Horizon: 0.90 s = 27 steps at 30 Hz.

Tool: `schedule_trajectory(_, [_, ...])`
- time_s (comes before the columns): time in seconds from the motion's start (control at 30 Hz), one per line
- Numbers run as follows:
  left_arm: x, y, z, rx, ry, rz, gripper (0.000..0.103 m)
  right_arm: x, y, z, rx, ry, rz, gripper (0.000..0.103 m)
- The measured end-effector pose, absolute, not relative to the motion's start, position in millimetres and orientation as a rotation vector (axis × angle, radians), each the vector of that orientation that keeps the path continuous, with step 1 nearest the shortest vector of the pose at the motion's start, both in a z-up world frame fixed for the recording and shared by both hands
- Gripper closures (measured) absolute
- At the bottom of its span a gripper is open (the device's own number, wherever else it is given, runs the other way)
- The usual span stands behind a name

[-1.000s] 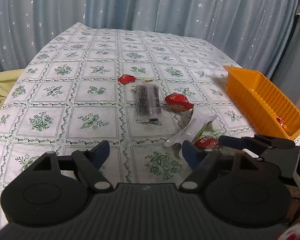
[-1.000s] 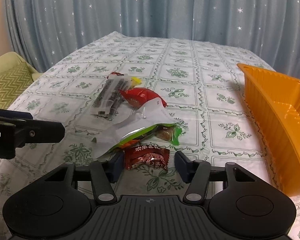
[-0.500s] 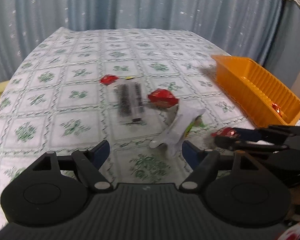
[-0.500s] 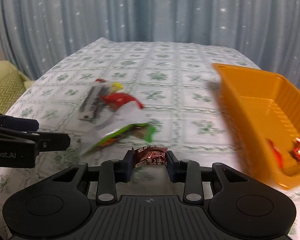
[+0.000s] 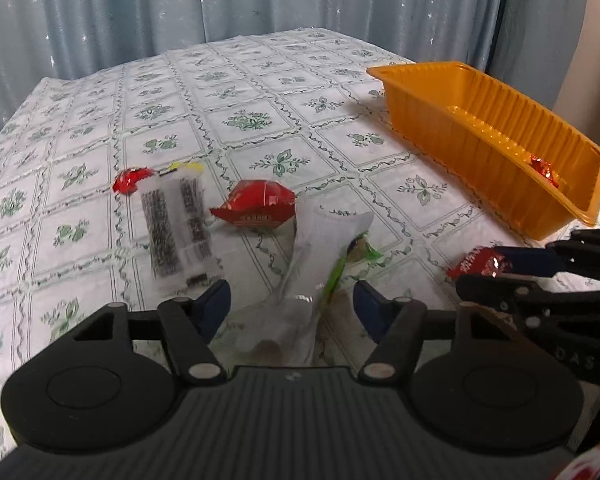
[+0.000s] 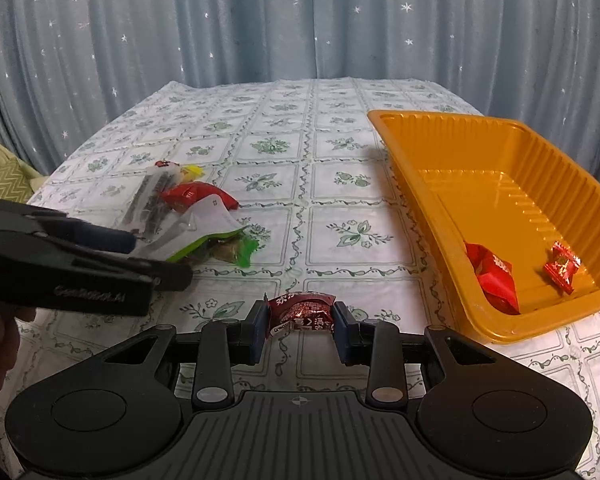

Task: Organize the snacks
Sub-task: 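Grasp the brown chocolate wrapper with the right tool while the left tool grasps the white pouch, then carry both snacks over the orange tray and open both tools to release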

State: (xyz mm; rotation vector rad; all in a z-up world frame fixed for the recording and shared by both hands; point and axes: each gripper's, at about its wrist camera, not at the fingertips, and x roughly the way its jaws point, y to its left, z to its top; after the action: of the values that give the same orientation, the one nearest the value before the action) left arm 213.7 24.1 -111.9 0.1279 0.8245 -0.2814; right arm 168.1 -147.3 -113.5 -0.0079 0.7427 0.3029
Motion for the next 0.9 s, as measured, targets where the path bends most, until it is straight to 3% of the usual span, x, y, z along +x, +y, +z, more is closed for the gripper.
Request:
schedule_trajectory(0.13, [223,19,-113,0.157,0.825,-0.309,0.052,170,-152,-116,0.010,0.751,0.294,0.068])
schedule_trajectory(0.2, [226,16,-113,0.169,0.826,-0.321,0.065,171,-153,-116,0.016,0.753,0.291,0.068])
schedule_trajectory(0.3, [225,13,-113,0.177,0.832,-0.322,0.075,172,-155,-117,0.023,0.755,0.287,0.068])
schedule_trajectory(0.9, [161,7,-78,0.078,0.836,-0.228,0.077,146,-164,-85,0.053,0.694,0.289,0.068])
